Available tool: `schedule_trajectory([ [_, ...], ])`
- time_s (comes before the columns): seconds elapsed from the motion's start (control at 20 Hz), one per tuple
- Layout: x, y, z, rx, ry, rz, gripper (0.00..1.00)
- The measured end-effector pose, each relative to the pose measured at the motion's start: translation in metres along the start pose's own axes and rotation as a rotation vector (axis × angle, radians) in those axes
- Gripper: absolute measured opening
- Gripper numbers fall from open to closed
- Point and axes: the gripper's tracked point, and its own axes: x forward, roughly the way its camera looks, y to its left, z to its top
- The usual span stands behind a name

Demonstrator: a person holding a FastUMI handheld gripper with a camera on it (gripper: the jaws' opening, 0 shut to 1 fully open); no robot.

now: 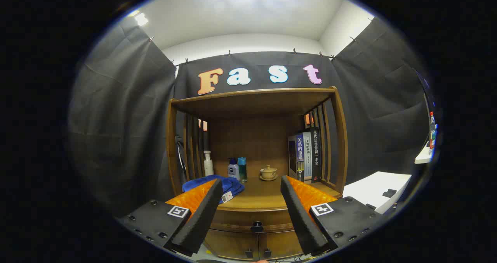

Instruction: Pull open the drawer, take out the items inside it, and place them on the countertop above the cabinet.

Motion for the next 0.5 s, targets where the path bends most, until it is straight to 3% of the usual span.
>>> schedule_trajectory([
  [0.5,0.005,-0.011,-0.002,0.012,0.001,-0.028,0.98],
])
